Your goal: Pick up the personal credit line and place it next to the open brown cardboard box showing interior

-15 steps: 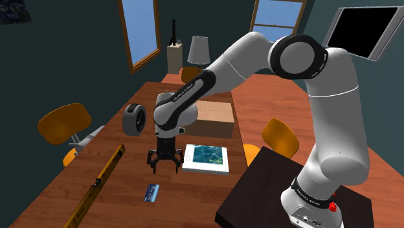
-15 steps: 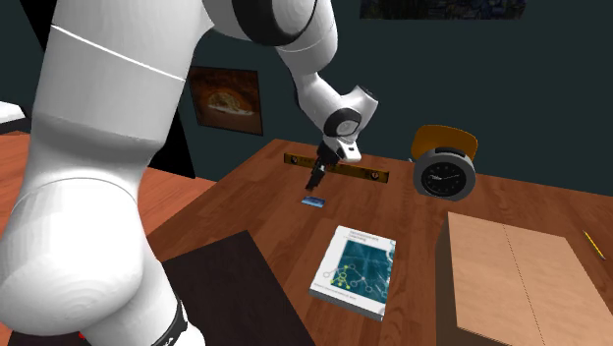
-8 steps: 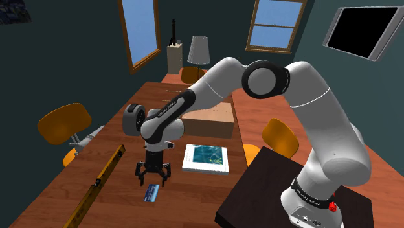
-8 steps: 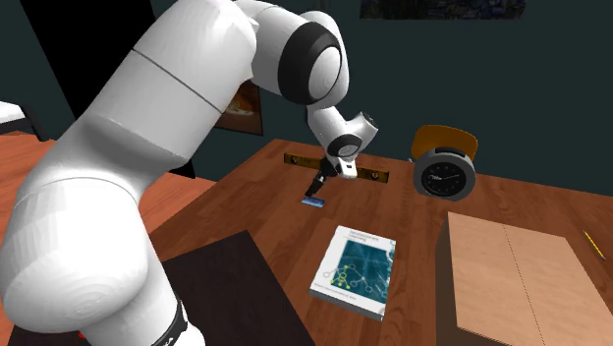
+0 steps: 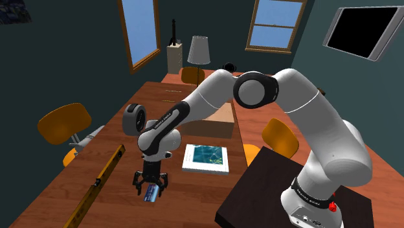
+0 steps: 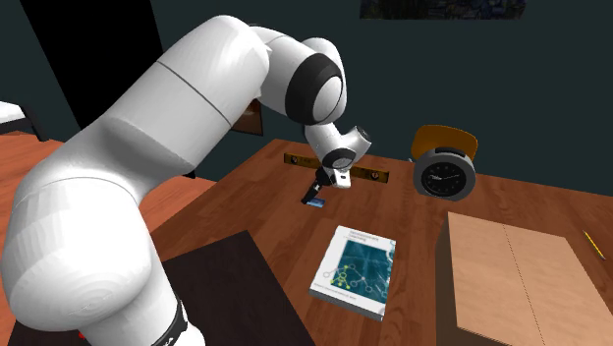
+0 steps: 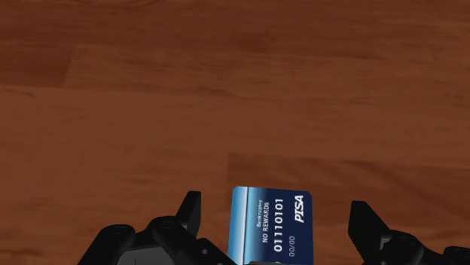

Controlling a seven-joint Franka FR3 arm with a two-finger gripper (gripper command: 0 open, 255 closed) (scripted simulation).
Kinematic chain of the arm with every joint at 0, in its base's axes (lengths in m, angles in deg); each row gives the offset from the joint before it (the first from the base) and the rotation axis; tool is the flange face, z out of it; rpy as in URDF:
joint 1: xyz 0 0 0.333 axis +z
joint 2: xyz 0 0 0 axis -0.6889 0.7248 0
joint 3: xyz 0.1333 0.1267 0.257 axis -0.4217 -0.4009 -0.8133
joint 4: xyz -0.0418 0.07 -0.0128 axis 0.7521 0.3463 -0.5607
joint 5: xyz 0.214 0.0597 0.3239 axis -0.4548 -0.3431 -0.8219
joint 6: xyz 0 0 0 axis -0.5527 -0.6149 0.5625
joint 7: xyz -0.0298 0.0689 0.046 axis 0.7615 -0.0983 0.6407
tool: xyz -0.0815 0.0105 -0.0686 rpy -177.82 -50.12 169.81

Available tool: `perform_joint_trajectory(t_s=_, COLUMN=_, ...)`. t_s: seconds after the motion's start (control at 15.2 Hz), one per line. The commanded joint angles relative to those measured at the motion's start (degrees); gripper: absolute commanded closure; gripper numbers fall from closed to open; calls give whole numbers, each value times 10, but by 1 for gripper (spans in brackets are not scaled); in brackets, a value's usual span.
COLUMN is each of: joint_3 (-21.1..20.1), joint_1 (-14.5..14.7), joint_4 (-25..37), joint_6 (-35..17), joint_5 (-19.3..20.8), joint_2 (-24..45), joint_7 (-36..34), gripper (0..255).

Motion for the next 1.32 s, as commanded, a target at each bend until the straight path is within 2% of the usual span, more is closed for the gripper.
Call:
perform_joint_trajectory(t_s=0.0, joint_3=-1, joint_1=4, joint_4=2, joint_6=-7, joint_5=-1, joint_2=7, joint_7=0, gripper=0)
perform_joint_trajectory(t_s=0.46, joint_3=-1, joint_1=4, joint_4=2, joint_6=-7, joint_5=-1, joint_2=7, joint_7=0, gripper=0)
perform_joint_trajectory(t_s=0.53, joint_3=-1, joint_1=4, joint_4=2, joint_6=-7, joint_5=-1, joint_2=7, joint_7=0, gripper=255)
perform_joint_trajectory(t_s=1.25, joint_3=-2, joint_1=2, joint_4=-6, joint_6=-1, joint_5=-1, joint_2=-7, joint_7=-3, gripper=255)
